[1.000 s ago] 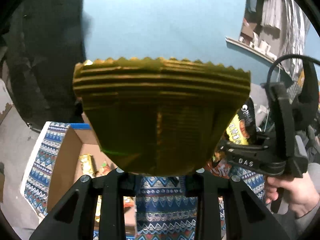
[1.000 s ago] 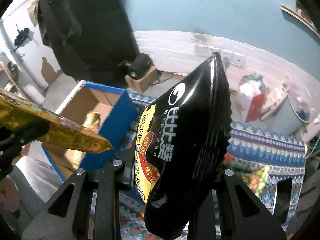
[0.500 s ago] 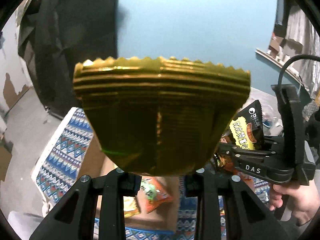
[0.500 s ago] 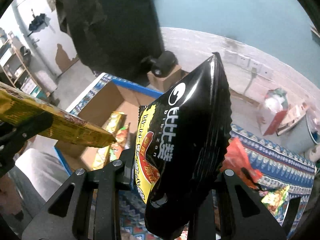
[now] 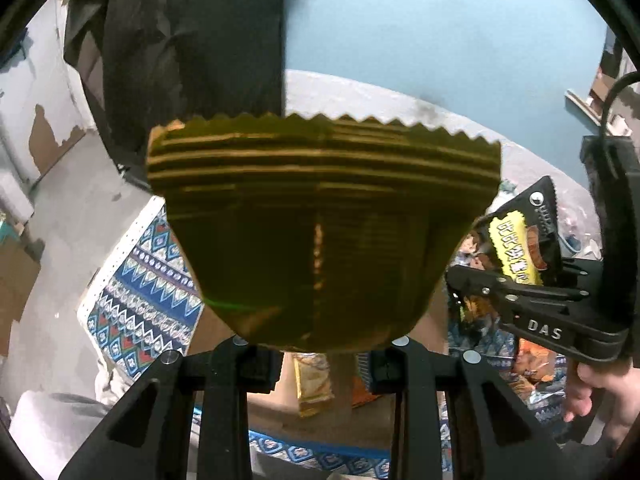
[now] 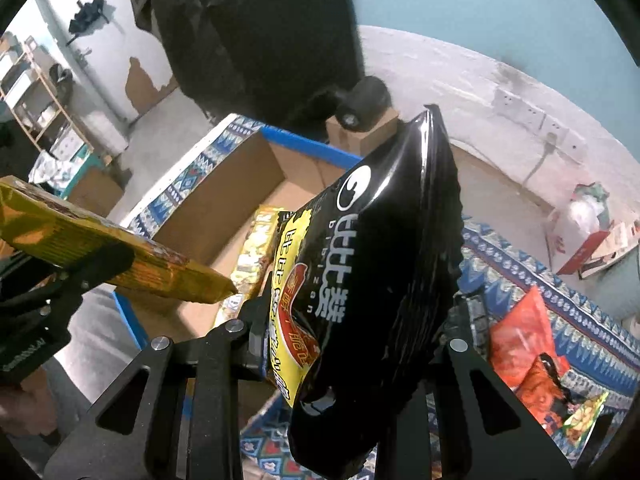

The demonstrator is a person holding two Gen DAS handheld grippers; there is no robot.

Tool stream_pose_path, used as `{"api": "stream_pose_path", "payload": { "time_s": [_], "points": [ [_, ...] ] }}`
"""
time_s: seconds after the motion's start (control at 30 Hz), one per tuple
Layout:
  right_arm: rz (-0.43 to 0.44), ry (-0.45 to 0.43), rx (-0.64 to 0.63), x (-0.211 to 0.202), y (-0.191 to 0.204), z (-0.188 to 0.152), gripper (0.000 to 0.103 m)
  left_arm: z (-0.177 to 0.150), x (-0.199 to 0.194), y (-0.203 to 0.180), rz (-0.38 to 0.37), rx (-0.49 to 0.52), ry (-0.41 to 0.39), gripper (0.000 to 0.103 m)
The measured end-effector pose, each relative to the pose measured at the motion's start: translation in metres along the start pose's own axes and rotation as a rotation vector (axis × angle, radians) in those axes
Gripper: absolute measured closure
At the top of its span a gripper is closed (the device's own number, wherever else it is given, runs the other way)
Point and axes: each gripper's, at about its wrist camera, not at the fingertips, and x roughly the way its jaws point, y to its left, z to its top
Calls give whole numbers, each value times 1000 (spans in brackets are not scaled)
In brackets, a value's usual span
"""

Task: Organize snacks
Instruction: 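Carry the yellow pack and black bag over the box with both tools, then release the yellow pack and black bag into the box, withdraw both tools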

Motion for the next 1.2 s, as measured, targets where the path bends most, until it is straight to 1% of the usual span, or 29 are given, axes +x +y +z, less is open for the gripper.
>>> {"api": "stream_pose_path", "payload": {
  "time_s": [0.2, 0.37, 0.5, 0.53, 0.57, 0.6, 0.63, 0.67, 0.7, 0.73, 0.8, 0.87, 0.9, 0.93, 1.07, 1.1, 1.2],
  "points": [
    [11, 31, -23, 16, 9, 1, 77, -5, 16, 13, 39, -18, 67, 73],
    [15, 50, -27, 27, 13, 2, 77, -7, 33, 15, 79, -11, 118, 73],
    [20, 64, -31, 34, 15, 3, 77, -8, 44, 17, 86, -21, 147, 71],
    [20, 66, -31, 36, 15, 3, 77, -8, 46, 17, 91, -24, 149, 70],
    [20, 68, -31, 37, 16, 4, 77, -8, 47, 18, 98, -25, 150, 67],
    [21, 71, -31, 39, 16, 5, 77, -8, 48, 18, 106, -26, 153, 60],
    [21, 72, -30, 40, 16, 5, 77, -7, 49, 18, 110, -31, 155, 45],
    [21, 73, -30, 41, 16, 6, 77, -5, 50, 18, 114, -37, 156, 36],
    [22, 74, -28, 41, 16, 7, 77, -4, 51, 17, 118, -39, 152, 23],
    [23, 74, -26, 42, 16, 7, 76, -3, 52, 16, 131, -40, 142, 21],
    [28, 75, -22, 42, 15, 7, 76, 1, 56, 14, 161, -38, 146, 21],
    [30, 74, -19, 42, 15, 7, 72, 2, 60, 14, 166, -40, 157, 21],
    [28, 69, -19, 41, 16, 8, 67, 1, 61, 15, 164, -46, 161, 21],
    [26, 64, -20, 41, 17, 8, 59, 1, 62, 15, 161, -50, 165, 21],
    [27, 43, -16, 35, 16, 10, 52, 2, 60, 10, 165, -24, 157, 21],
    [24, 39, -17, 33, 16, 11, 49, 1, 60, 10, 164, -19, 152, 21],
    [5, 28, -22, 29, 15, 11, 43, 1, 56, 7, 155, -19, 146, 21]
  ]
}}
